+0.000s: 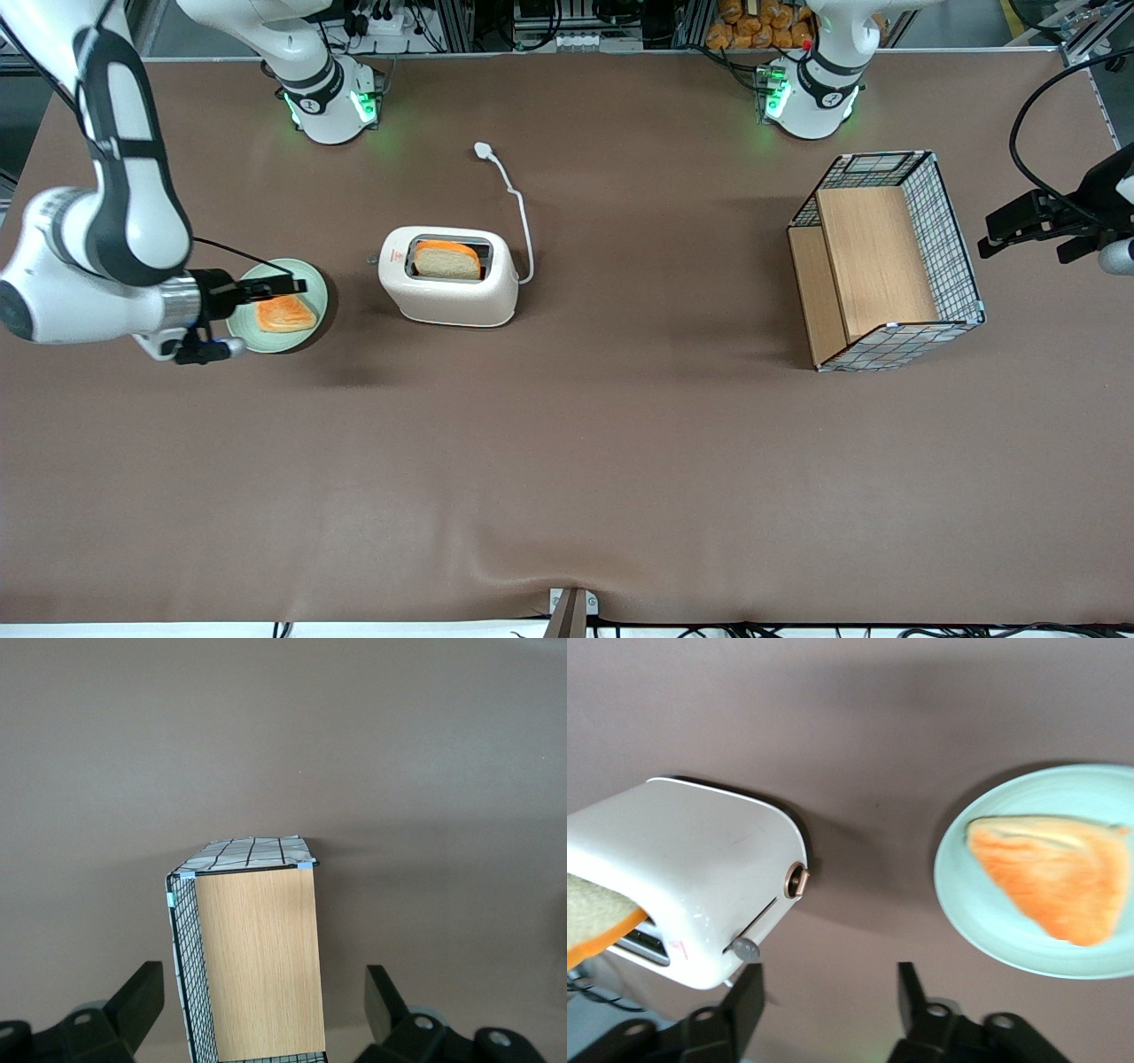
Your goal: Press toaster button with right arm
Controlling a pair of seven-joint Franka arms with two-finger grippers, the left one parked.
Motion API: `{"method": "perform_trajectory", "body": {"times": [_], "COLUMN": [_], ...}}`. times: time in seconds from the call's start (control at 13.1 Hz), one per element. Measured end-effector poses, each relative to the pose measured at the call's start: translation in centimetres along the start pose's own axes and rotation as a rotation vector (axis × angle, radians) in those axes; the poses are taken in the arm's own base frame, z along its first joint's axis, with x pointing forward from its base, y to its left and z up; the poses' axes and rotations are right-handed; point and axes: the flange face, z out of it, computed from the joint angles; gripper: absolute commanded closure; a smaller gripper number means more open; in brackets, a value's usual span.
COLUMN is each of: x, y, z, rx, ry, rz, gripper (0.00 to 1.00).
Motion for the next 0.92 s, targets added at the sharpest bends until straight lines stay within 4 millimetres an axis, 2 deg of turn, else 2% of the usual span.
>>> {"method": "perform_trajectory", "body": {"times": [0.38, 0.69, 0.92], "x": [-2.9, -6.6, -10.5], "y": [-3.2, -3.0, -4.5], "z": [-11.7, -18.2, -22.2], "rx": [-0.198, -0.277, -0.295], "ry": [0.175, 0.239, 0.282], "rz": [-0.090, -0.068, 0.002], "gripper": [0.00, 0.00, 0.00]}}
